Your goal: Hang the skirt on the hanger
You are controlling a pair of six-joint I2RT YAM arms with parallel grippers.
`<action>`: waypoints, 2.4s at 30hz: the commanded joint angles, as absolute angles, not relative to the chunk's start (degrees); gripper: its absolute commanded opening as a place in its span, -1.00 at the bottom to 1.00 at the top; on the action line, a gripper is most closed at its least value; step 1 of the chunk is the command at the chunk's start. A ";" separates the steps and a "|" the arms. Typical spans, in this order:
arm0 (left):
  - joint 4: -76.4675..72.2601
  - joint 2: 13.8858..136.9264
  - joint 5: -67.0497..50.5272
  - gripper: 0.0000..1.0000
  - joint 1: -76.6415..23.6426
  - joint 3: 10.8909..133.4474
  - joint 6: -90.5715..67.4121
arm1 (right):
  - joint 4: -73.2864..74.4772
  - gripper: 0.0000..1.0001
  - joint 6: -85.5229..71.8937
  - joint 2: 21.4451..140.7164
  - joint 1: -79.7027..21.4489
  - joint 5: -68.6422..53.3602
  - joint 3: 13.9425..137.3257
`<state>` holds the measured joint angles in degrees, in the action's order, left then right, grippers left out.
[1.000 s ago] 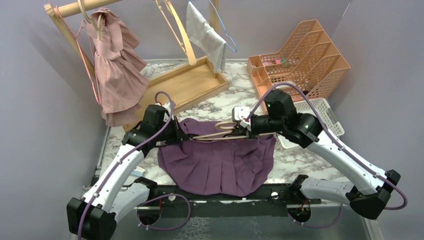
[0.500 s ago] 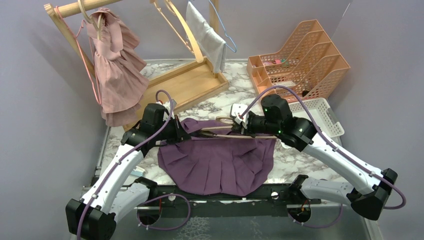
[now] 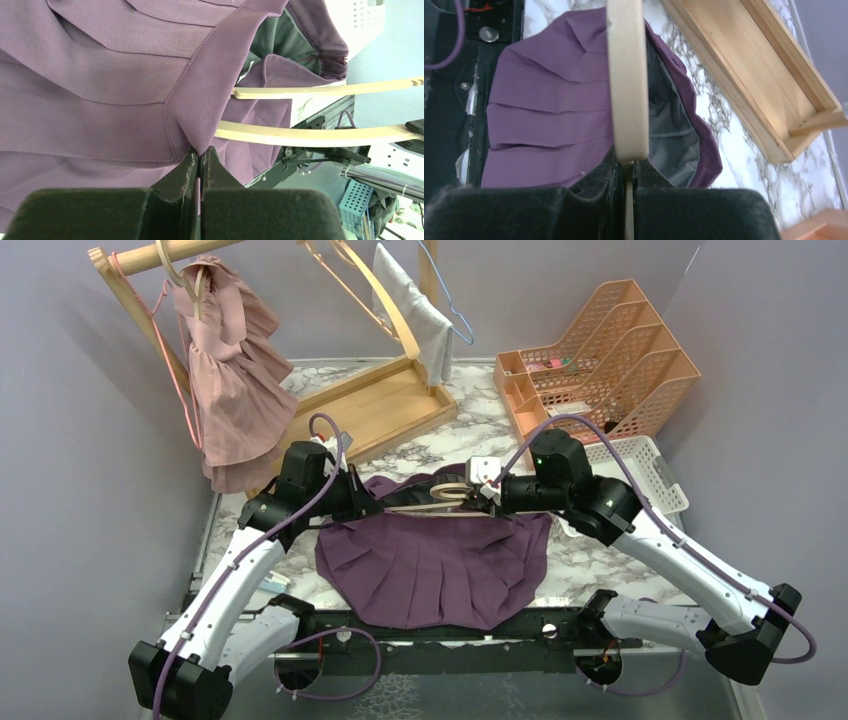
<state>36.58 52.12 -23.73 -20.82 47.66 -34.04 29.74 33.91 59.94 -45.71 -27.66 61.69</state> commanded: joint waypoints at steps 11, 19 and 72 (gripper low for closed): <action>30.21 50.58 -37.97 -1.00 -21.01 47.46 -35.85 | 7.08 -0.98 27.62 64.44 -46.05 -37.98 54.81; 16.16 50.90 -42.90 -1.00 -23.51 42.44 -40.85 | -7.70 -0.98 23.33 69.51 -46.05 -39.70 49.05; 31.72 58.47 -51.49 -0.12 -26.46 54.11 30.54 | -25.24 -0.98 11.60 70.13 -45.53 -49.22 47.00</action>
<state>32.34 57.54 -43.68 -26.39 52.05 28.49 -23.38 12.03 72.18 -45.06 -44.14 43.33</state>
